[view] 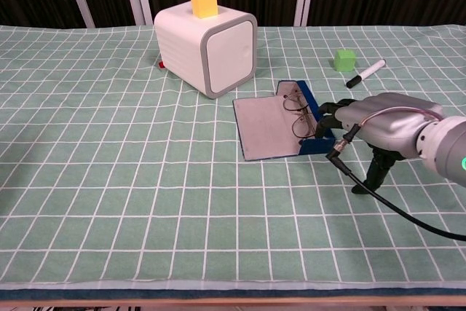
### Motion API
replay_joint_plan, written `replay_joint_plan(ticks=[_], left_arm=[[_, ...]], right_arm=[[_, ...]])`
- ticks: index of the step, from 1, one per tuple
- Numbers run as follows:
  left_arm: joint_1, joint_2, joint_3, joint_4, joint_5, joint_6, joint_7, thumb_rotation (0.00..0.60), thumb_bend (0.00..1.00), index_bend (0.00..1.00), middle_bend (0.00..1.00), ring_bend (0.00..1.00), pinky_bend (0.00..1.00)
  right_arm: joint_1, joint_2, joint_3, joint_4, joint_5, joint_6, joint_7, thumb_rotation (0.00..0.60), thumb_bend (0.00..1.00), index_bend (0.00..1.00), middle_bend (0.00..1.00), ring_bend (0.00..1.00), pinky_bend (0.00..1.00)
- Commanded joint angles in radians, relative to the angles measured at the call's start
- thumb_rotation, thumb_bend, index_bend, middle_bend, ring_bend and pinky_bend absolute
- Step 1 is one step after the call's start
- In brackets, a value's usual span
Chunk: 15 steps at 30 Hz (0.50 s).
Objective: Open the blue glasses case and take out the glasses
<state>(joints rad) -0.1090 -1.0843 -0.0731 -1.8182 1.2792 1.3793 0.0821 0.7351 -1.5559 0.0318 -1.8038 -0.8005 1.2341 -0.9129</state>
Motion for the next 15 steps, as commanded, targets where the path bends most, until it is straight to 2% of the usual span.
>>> replay_joint_plan(ticks=[1, 15], left_arm=[[0.000, 0.000, 0.000, -0.001, 0.000, 0.000, 0.001, 0.600, 0.37, 0.18, 0.00, 0.00, 0.00], [0.001, 0.000, 0.000, -0.002, -0.001, 0.000, 0.001, 0.600, 0.37, 0.18, 0.00, 0.00, 0.00]], right_arm=[[-0.005, 0.011, -0.001, -0.007, 0.002, 0.003, 0.001, 0.600, 0.26, 0.24, 0.00, 0.00, 0.21], [-0.022, 0.058, 0.002, -0.003, 0.034, -0.006, 0.015, 0.600, 0.27, 0.24, 0.00, 0.00, 0.21]])
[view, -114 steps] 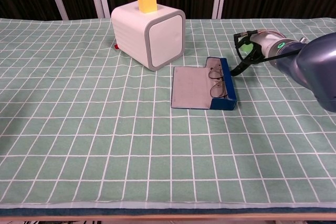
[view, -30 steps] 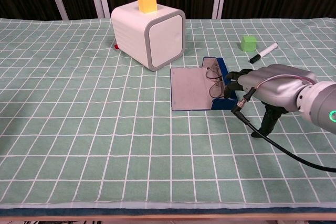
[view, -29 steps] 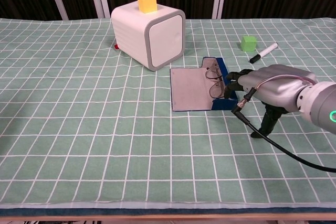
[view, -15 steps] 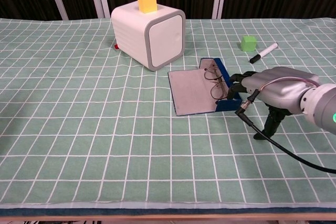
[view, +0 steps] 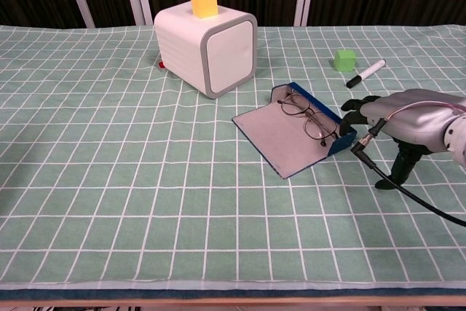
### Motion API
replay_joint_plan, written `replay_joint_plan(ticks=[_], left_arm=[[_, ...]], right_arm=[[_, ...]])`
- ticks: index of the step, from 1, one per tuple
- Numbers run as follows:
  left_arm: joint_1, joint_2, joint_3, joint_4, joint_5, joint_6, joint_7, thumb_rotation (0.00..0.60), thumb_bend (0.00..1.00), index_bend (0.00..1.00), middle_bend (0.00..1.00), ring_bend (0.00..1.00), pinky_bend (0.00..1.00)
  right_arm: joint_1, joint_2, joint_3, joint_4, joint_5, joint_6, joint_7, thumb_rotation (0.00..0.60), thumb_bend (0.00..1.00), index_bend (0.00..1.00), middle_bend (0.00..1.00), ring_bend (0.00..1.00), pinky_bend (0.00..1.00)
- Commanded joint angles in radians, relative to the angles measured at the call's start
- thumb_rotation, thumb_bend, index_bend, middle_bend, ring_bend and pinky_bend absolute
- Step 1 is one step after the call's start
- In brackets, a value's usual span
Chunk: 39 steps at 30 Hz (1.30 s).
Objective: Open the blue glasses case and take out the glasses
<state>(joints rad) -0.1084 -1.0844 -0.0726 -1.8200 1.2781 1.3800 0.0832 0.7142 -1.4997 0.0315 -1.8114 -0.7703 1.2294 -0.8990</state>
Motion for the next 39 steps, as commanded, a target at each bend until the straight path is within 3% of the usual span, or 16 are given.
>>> replay_joint_plan(ticks=[1, 39], left_arm=[[0.000, 0.000, 0.000, 0.000, 0.000, 0.000, 0.000, 0.600, 0.37, 0.18, 0.00, 0.00, 0.00], [0.000, 0.001, 0.001, -0.001, 0.003, 0.001, -0.004, 0.600, 0.37, 0.18, 0.00, 0.00, 0.00]], right_arm=[[-0.001, 0.002, 0.004, 0.009, 0.007, -0.002, 0.002, 0.600, 0.27, 0.24, 0.00, 0.00, 0.21], [0.032, -0.020, 0.088, 0.156, 0.145, -0.039, 0.016, 0.600, 0.31, 0.24, 0.00, 0.00, 0.21]])
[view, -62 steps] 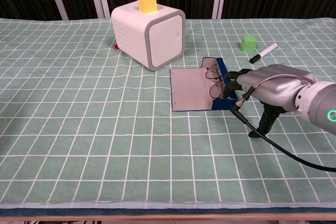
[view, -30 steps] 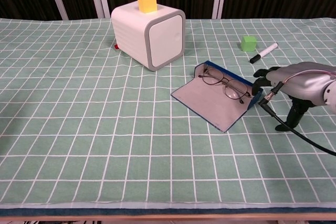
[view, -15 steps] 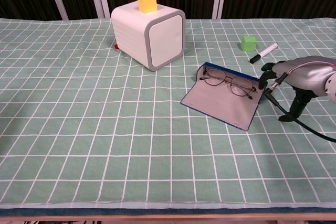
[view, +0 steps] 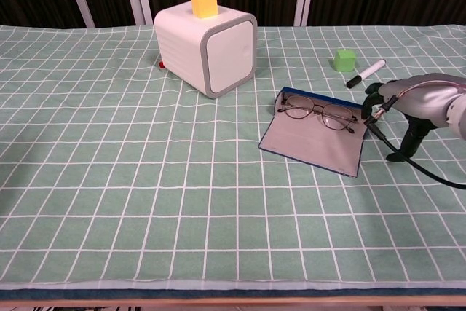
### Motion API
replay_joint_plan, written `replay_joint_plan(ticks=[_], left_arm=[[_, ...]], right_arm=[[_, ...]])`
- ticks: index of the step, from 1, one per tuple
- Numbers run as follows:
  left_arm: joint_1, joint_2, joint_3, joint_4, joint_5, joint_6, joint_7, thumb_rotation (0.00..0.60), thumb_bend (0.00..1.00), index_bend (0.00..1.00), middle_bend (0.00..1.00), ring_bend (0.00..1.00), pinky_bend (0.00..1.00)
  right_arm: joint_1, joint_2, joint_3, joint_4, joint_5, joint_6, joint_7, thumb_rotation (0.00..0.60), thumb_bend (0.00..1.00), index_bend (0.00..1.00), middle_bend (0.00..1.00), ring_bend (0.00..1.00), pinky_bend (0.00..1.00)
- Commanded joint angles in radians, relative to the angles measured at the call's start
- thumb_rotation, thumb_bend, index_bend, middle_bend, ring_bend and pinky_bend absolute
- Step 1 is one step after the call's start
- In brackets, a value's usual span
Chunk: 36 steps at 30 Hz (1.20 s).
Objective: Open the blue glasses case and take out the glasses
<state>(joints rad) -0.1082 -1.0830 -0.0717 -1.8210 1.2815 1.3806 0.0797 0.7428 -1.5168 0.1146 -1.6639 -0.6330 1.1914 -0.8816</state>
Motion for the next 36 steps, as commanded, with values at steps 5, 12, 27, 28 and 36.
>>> replay_joint_plan(ticks=[5, 12, 27, 28, 36], left_arm=[[0.000, 0.000, -0.001, 0.001, 0.000, 0.000, -0.001, 0.600, 0.37, 0.18, 0.00, 0.00, 0.00], [0.000, 0.000, 0.000, 0.000, 0.000, 0.000, -0.001, 0.600, 0.37, 0.18, 0.00, 0.00, 0.00], [-0.001, 0.001, 0.000, 0.000, -0.003, -0.003, -0.001, 0.600, 0.37, 0.18, 0.00, 0.00, 0.00], [-0.001, 0.001, 0.000, 0.000, -0.003, -0.003, -0.001, 0.600, 0.37, 0.18, 0.00, 0.00, 0.00], [-0.002, 0.001, -0.002, 0.000, -0.007, -0.005, -0.001, 0.600, 0.37, 0.18, 0.00, 0.00, 0.00]], right_arm=[[0.008, -0.007, 0.012, 0.025, 0.022, -0.007, -0.001, 0.600, 0.31, 0.24, 0.00, 0.00, 0.21], [0.014, -0.021, 0.022, 0.070, 0.039, -0.026, 0.012, 0.600, 0.32, 0.24, 0.00, 0.00, 0.21], [0.031, -0.050, 0.052, 0.141, 0.071, -0.046, 0.024, 0.600, 0.34, 0.24, 0.00, 0.00, 0.21], [0.032, -0.051, 0.053, 0.144, 0.071, -0.047, 0.025, 0.600, 0.34, 0.24, 0.00, 0.00, 0.21], [0.028, -0.026, 0.061, 0.092, 0.047, -0.029, 0.042, 0.600, 0.34, 0.24, 0.00, 0.00, 0.21]])
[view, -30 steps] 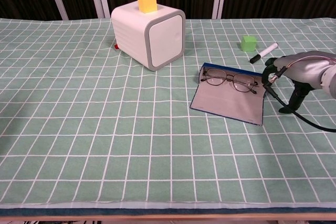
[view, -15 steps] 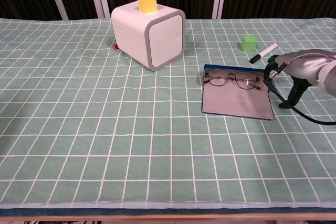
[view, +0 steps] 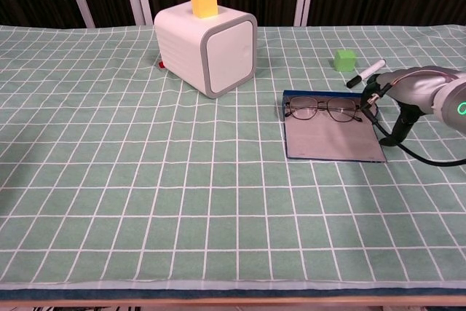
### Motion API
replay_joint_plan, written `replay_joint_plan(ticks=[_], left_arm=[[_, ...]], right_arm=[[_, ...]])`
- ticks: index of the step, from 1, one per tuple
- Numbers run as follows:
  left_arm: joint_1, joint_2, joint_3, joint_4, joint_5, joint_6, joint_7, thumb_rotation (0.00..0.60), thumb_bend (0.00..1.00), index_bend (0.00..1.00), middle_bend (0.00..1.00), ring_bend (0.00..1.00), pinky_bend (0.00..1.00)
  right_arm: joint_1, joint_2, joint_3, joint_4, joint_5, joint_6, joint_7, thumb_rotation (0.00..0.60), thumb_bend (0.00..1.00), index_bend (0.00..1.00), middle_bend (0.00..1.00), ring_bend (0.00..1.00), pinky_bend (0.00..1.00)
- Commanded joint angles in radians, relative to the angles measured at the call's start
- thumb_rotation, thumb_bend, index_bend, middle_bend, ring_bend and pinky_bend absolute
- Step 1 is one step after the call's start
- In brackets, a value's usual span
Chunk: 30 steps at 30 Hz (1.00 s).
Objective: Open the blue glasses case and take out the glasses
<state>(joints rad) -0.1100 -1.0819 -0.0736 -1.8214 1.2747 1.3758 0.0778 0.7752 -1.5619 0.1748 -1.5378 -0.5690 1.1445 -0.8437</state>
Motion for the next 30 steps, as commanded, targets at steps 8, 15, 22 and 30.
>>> replay_joint_plan(ticks=[8, 15, 22, 30], left_arm=[[0.004, -0.003, 0.000, -0.001, 0.011, 0.012, -0.007, 0.600, 0.37, 0.18, 0.00, 0.00, 0.00], [0.001, -0.002, -0.001, 0.000, 0.008, 0.004, -0.012, 0.600, 0.37, 0.18, 0.00, 0.00, 0.00], [-0.005, 0.000, -0.001, -0.001, 0.002, -0.011, -0.014, 0.600, 0.37, 0.18, 0.00, 0.00, 0.00], [-0.007, 0.003, -0.001, -0.003, -0.002, -0.018, -0.017, 0.600, 0.37, 0.18, 0.00, 0.00, 0.00]], right_arm=[[-0.018, 0.086, 0.042, -0.189, -0.038, 0.035, 0.067, 0.600, 0.30, 0.24, 0.00, 0.00, 0.21], [0.064, 0.147, 0.120, -0.254, 0.159, 0.018, -0.033, 0.600, 0.20, 0.21, 0.00, 0.00, 0.21], [0.228, 0.174, 0.183, -0.207, 0.483, -0.006, -0.225, 0.600, 0.19, 0.20, 0.06, 0.01, 0.21], [0.303, 0.137, 0.221, -0.072, 0.599, -0.039, -0.231, 0.600, 0.22, 0.19, 0.21, 0.11, 0.21]])
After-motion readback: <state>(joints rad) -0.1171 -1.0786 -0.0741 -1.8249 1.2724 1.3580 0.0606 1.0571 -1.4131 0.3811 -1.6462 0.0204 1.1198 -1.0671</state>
